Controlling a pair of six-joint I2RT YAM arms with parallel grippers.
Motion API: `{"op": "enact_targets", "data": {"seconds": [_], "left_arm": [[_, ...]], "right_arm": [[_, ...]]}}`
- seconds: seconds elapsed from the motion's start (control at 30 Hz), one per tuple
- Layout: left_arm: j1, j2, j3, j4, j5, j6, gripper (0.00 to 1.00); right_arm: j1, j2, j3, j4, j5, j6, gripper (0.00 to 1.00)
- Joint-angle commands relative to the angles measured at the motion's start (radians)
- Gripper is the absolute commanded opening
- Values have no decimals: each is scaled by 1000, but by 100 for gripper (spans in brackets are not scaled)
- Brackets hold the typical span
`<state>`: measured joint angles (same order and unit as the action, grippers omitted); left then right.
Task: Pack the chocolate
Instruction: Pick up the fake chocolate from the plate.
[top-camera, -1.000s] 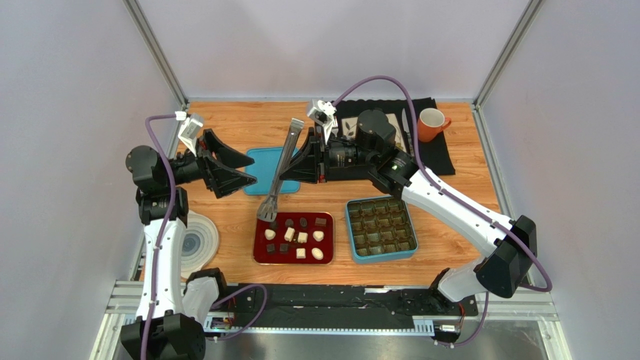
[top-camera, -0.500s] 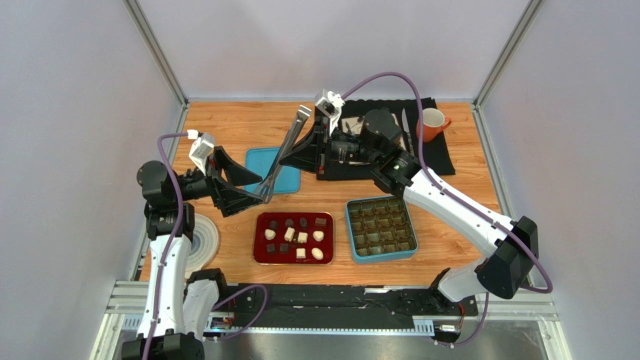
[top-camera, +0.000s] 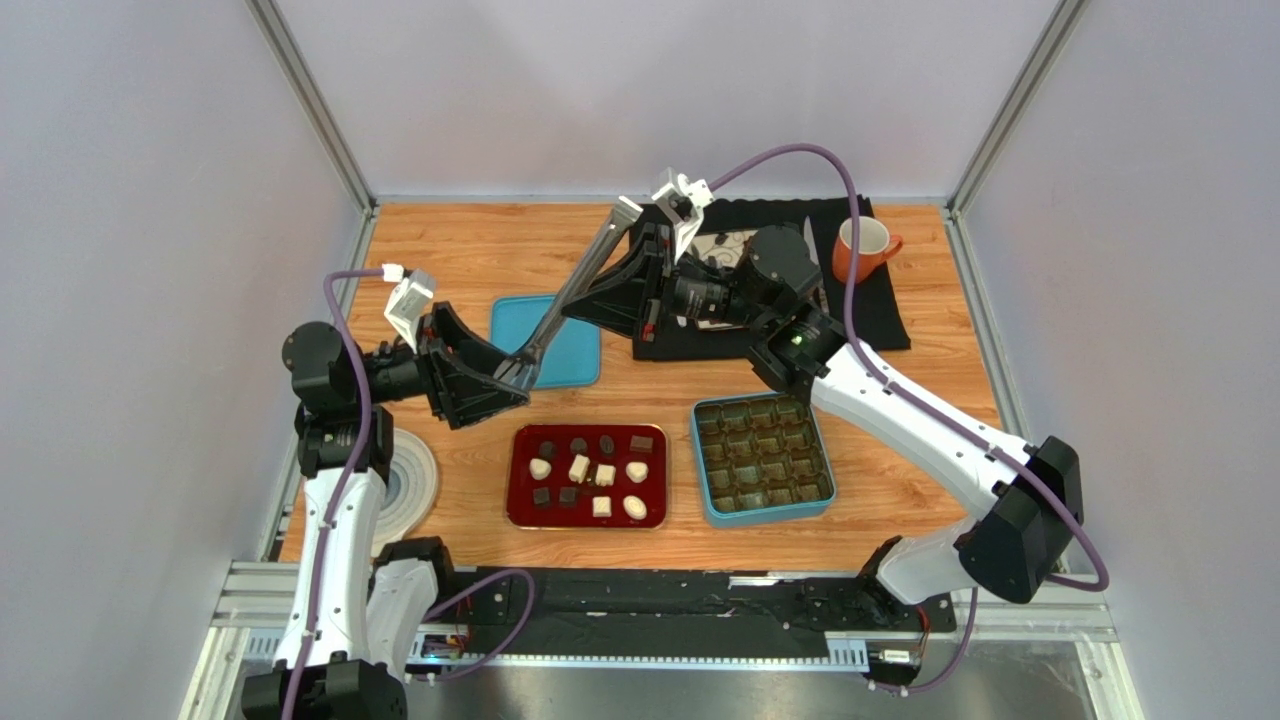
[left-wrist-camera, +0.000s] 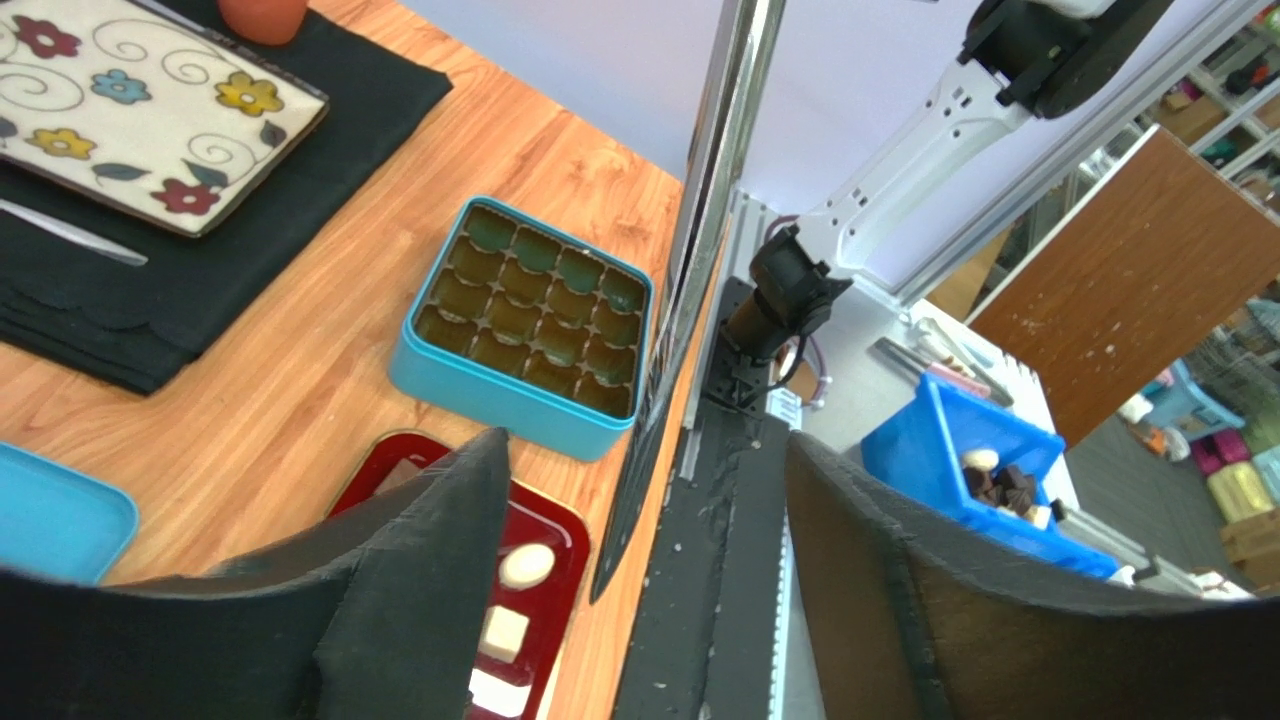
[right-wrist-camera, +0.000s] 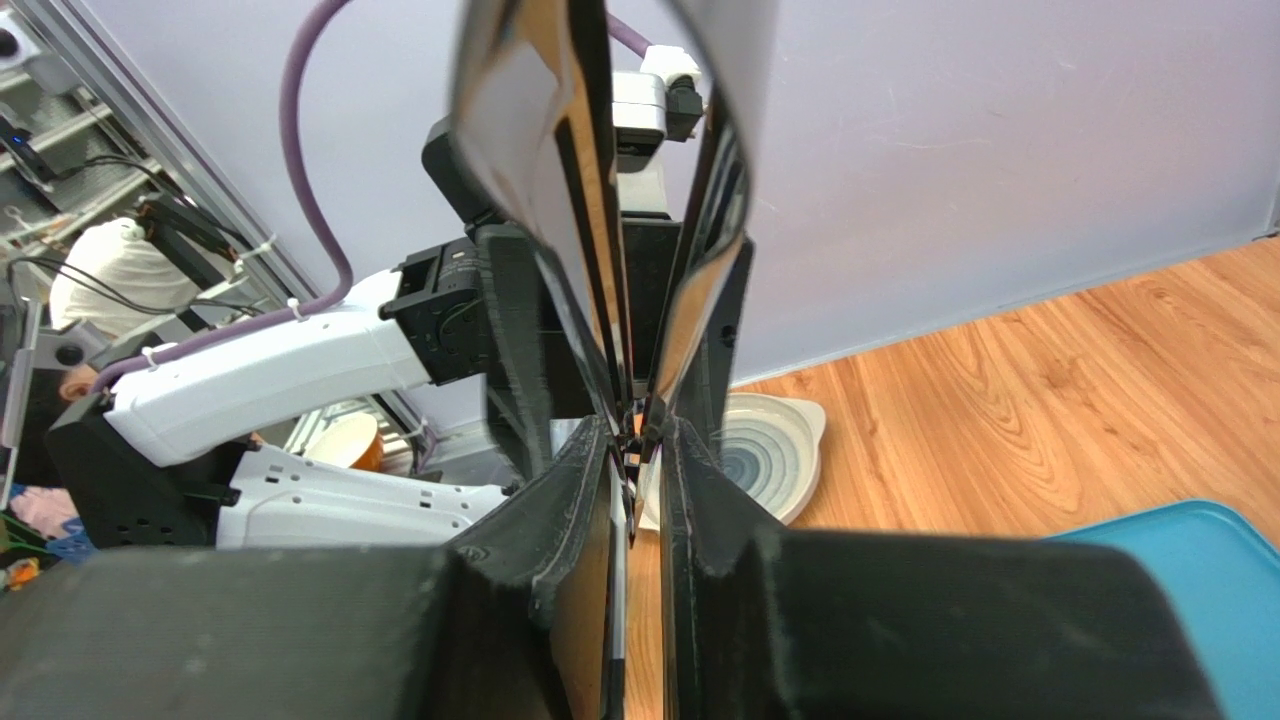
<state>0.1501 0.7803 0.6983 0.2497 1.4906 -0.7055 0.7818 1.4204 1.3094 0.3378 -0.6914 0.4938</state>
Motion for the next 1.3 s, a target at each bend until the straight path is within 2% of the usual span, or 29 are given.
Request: {"op": "enact_targets", "data": {"seconds": [0.0,0.03,0.07,0.13,0.17,0.27,0.3,0.37,0.4,0.47,0.57,0.83,1.07,1.27], "left_arm": [[-7,-12,-3,13,278,32,61],[-9,-10,-2,11,277,32,57],[-9,-10,1,13,277,34,45],[-9,-9,3,11,278,37,31],[-9,-6,6,11,277,40,20],[-11,-4,7,13,277,38,10],[-11,-4,6,14,277,38,8],[-12,-6,6,14,277,37,7],[-12,-9,7,14,278,37,7],[-17,-9,9,13,277,32,7],[-26,-10,17,14,277,26,6],[-41,-13,38,14,277,12,6],[-58,-26,59,14,277,0,4],[-60,-30,81,13,277,-5,3]], "right_arm": [[-3,-5,-24,128,6,69,0],[-4,-3,-28,136,6,71,0],[-3,-5,-33,136,3,74,0],[-4,-5,-41,132,-5,71,0],[-3,-9,-39,122,-8,68,0],[-3,-15,-21,60,-14,29,1],[-3,-18,-12,38,-19,16,5],[-3,-21,17,-20,-23,-20,19],[-4,-20,30,-35,-26,-27,34],[-3,-14,56,-59,-42,-37,50],[-3,6,88,-75,-72,-43,58],[-3,25,122,-123,-140,-110,57],[-12,-4,96,-177,-88,-213,55],[-88,-92,100,-247,-135,-266,53]]}}
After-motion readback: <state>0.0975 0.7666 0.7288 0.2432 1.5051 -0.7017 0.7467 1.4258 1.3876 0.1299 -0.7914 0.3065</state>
